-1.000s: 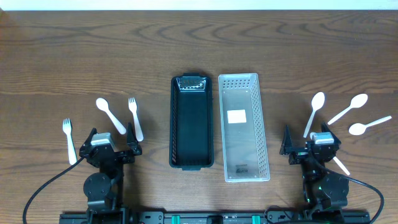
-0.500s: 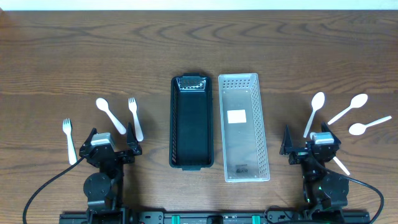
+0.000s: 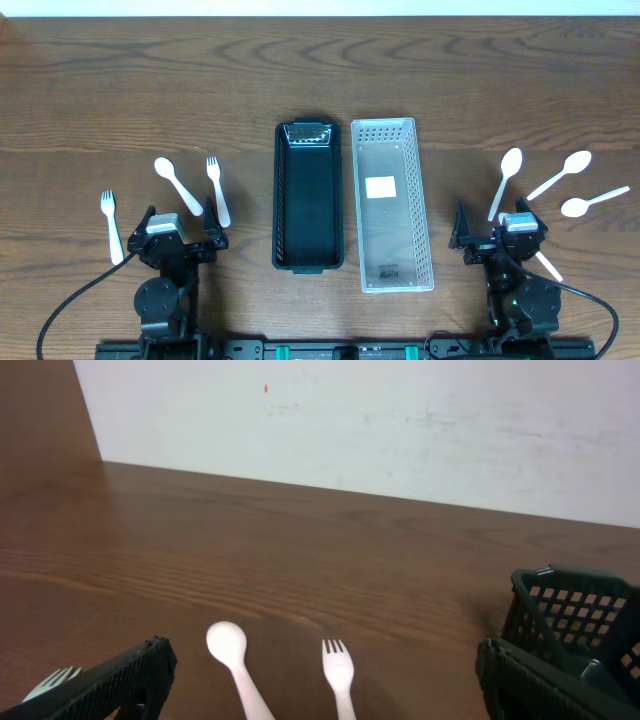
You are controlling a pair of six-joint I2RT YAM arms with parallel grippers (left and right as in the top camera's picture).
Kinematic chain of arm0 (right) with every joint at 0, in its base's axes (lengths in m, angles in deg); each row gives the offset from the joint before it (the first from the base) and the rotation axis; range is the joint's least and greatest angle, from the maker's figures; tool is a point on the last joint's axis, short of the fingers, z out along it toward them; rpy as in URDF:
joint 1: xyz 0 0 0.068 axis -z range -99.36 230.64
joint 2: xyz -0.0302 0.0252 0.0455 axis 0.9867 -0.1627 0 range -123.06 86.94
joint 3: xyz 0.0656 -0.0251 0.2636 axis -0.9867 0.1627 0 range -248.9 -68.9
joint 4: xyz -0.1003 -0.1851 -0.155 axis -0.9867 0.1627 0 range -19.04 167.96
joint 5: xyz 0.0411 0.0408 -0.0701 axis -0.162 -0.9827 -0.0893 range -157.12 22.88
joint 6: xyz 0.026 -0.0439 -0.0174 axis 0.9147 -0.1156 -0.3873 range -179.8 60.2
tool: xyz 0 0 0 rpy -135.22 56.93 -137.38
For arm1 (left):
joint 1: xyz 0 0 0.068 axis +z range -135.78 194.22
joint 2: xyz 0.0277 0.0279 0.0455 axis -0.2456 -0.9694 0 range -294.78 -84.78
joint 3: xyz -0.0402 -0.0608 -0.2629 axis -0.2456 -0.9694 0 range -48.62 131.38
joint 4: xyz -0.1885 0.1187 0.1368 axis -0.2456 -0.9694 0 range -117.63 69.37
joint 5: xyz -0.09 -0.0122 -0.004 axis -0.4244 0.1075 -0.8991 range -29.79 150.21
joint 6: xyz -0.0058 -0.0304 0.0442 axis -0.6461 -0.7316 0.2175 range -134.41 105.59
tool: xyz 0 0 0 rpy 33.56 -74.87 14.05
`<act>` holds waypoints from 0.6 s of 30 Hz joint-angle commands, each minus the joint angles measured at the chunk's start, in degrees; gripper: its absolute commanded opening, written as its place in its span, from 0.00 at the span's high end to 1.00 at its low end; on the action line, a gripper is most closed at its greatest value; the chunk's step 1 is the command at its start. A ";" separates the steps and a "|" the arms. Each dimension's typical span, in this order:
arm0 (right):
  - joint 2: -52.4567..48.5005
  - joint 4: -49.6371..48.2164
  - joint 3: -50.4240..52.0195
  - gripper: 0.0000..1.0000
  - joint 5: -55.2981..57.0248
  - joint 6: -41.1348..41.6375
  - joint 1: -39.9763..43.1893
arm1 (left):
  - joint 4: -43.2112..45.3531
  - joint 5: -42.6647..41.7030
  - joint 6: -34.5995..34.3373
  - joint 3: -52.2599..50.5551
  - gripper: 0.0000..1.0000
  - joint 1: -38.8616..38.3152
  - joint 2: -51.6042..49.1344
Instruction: Pack container
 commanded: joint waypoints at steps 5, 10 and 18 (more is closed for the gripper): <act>0.24 0.07 -0.70 0.01 -0.85 4.13 0.48 | 1.38 -1.36 -5.16 -0.76 0.02 -0.02 0.00; -2.56 1.60 -5.79 0.01 -0.83 5.03 0.48 | -1.11 -7.32 -9.29 6.32 0.02 -0.04 -3.63; -19.32 11.32 -22.27 0.01 -0.42 4.85 0.52 | -9.53 -7.67 -9.07 25.83 0.02 -0.04 -21.73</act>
